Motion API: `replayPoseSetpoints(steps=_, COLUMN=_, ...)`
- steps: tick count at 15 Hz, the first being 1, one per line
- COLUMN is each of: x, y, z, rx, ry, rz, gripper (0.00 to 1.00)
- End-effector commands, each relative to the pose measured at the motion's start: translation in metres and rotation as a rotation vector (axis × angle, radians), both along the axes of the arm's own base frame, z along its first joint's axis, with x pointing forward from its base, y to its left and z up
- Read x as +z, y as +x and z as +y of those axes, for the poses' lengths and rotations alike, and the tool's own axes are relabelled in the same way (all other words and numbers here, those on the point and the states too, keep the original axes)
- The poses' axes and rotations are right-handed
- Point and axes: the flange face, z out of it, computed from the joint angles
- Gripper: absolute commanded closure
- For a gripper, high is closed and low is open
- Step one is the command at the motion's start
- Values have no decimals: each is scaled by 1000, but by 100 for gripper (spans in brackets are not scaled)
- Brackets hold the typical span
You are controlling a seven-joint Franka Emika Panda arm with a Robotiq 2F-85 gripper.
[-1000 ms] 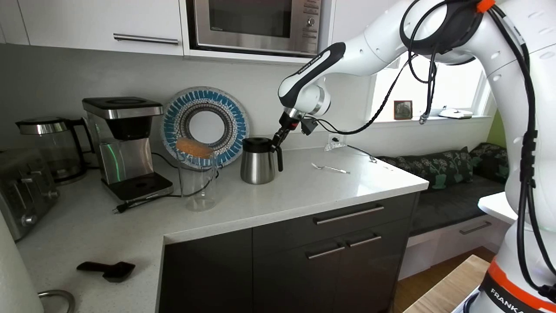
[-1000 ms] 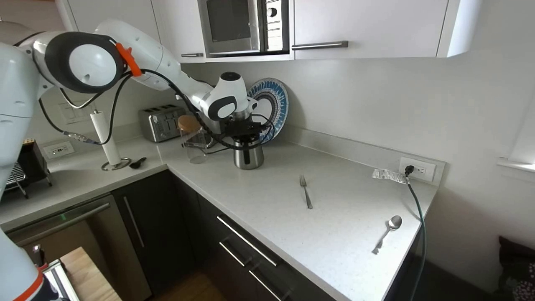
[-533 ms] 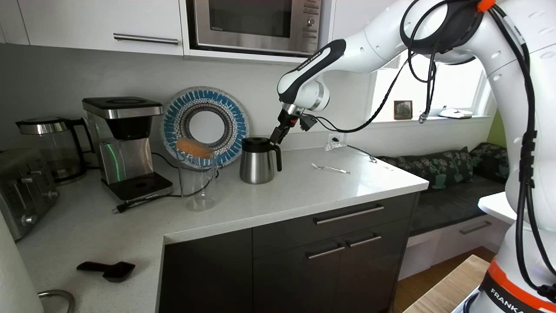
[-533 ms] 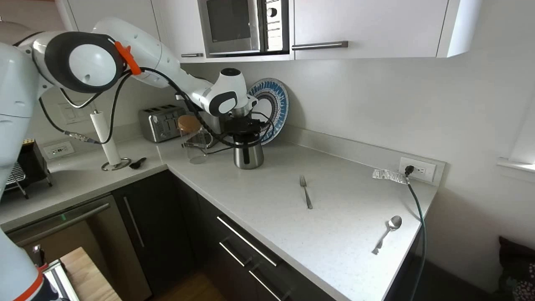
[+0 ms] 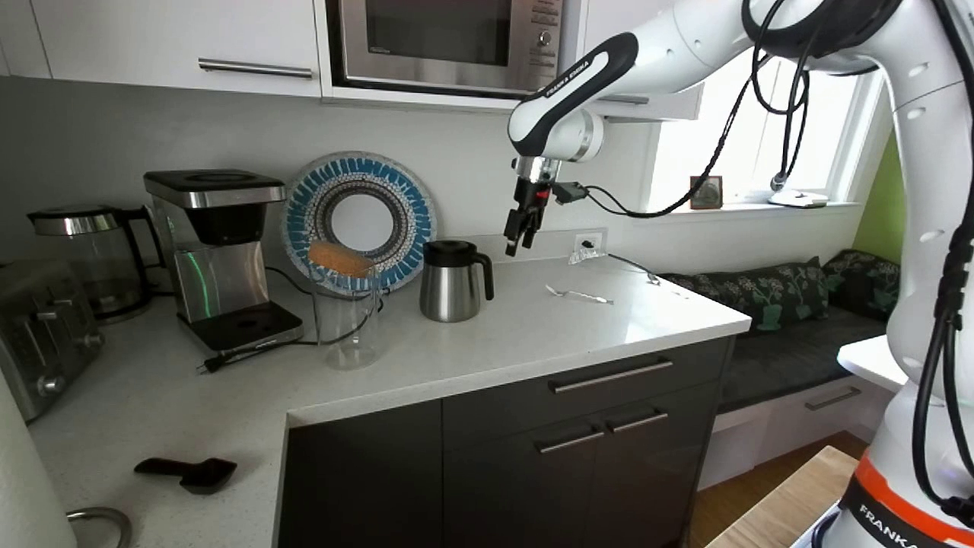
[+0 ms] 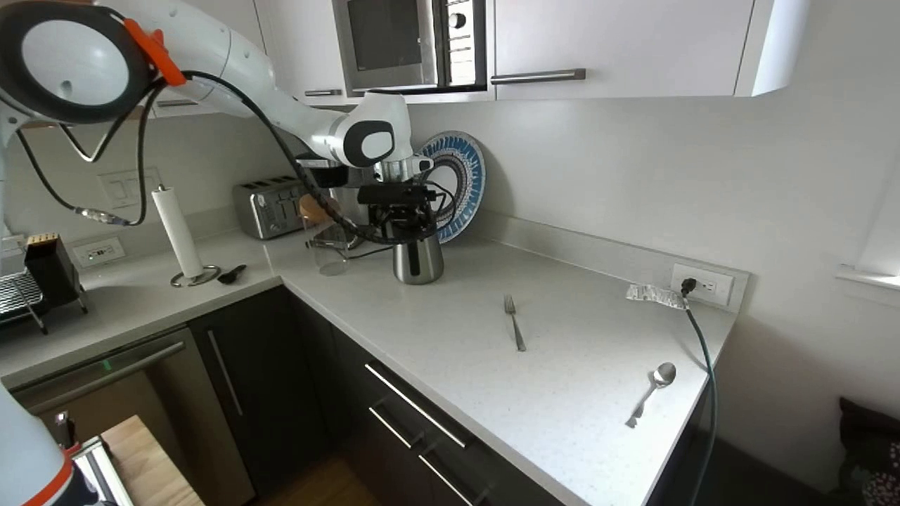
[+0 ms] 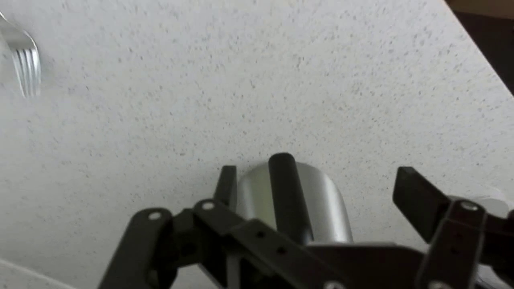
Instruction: Move the kettle to the left
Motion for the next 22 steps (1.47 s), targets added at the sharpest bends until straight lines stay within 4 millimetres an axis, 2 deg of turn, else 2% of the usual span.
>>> replayPoseSetpoints(steps=1, x=14, y=-61, z=-11, rx=-175, ry=-59, rz=77, gripper=0)
replayPoseSetpoints(steps=7, x=40, y=-147, z=-20, rx=-505, ry=-96, rz=81, gripper=0)
replayPoseSetpoints(steps=10, x=55, y=-185, z=-13, rx=-659, ry=-124, rz=86, gripper=0)
replayPoseSetpoints(steps=13, x=70, y=-218, z=0, rx=-725, ry=-162, rz=116, gripper=0)
replayPoseSetpoints(steps=14, x=65, y=-190, z=-7, rx=-682, ry=-127, rz=116, gripper=0)
replayPoseSetpoints(steps=16, x=74, y=-197, z=-3, rx=-683, ry=-126, rz=103, gripper=0)
replayPoseSetpoints(steps=22, x=66, y=-191, z=-6, rx=-686, ry=-129, rz=120, gripper=0)
